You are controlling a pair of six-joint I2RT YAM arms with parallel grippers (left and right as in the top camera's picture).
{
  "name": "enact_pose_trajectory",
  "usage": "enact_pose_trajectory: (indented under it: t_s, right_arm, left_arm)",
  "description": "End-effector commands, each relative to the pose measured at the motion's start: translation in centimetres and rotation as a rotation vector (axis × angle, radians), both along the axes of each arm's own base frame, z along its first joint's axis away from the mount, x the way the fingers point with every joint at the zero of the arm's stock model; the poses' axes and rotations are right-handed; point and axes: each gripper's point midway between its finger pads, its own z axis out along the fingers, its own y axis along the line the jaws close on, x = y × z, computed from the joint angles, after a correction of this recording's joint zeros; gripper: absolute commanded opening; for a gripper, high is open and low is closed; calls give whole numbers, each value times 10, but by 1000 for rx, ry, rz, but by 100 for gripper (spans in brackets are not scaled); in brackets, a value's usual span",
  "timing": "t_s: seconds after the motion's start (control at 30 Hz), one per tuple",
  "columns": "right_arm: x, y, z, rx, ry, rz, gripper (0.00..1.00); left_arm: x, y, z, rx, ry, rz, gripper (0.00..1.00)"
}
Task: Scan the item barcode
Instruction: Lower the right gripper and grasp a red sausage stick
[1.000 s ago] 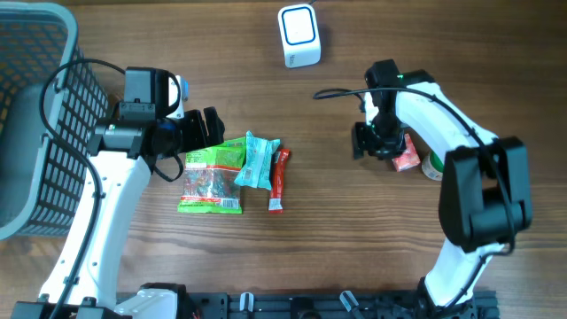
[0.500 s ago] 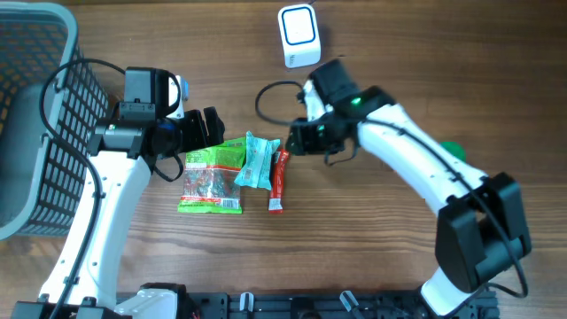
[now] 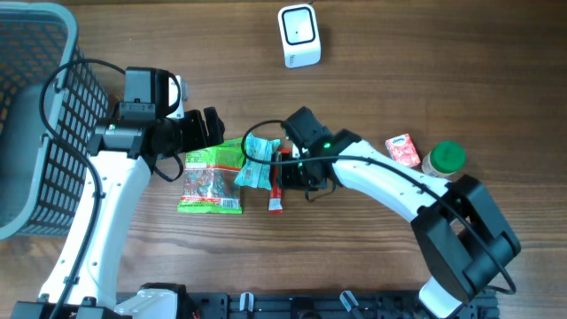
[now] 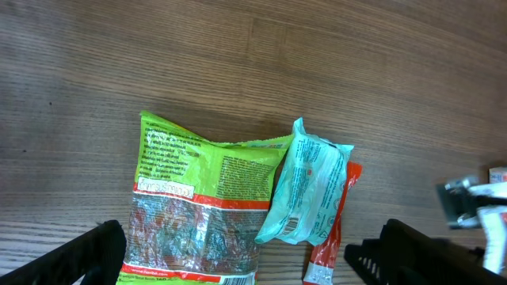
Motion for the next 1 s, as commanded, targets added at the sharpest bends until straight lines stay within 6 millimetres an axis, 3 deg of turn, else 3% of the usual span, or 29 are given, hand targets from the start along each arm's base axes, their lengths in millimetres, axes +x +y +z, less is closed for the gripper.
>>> enact_pose_trajectory:
  t_s: [0.0,0.13,0.53,0.67,0.9,0.97]
  right_arm:
    - [-9,1,-10,-27,28,-44,38]
    - [-8,12,-8,-7,1,-35,39]
    - [-16,1,-27,-56,26,-169,36]
    - [-20,-1,-38,-34,60,-255,22]
    - [-22,0,-37,-12,55,-215,4]
    - [-19,0,-31,8,34,-162,4]
  left_arm:
    - [1,-3,1,-12,-1,-5,100]
    - [1,-3,1,-12,-1,-5,100]
    - [1,-3,1,-12,-1,-5,100]
    - [1,-3,1,-12,-1,-5,100]
    - [1,-3,1,-12,-1,-5,100]
    - [1,-3,1,-12,-1,-5,100]
